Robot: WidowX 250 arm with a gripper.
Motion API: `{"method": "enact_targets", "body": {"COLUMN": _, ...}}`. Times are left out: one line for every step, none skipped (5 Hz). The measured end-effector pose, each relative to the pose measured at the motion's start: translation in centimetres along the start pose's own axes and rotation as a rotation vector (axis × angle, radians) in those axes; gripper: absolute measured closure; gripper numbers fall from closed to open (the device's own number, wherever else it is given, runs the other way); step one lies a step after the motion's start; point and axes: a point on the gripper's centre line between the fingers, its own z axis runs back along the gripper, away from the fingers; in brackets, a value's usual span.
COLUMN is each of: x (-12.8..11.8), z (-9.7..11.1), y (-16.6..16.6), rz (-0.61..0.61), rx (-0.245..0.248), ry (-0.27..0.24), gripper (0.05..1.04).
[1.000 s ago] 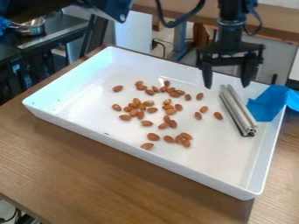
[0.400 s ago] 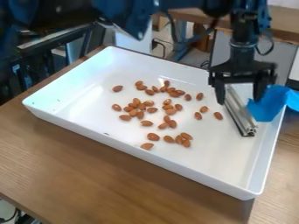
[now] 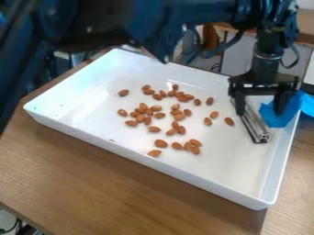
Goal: Sweep into pile
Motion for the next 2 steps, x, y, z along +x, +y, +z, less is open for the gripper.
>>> {"method": "enact_targets", "body": {"x": 0.24, "z": -0.31, "y": 0.1, "rz": 0.002, "rx": 0.027, "ry": 0.009, "gripper": 0.133}}
{"method": "enact_targets", "body": {"x": 0.14, "z": -0.2, "y": 0.19, "rz": 0.02, "rx": 0.034, "ry": 0.017, "gripper": 0.419}}
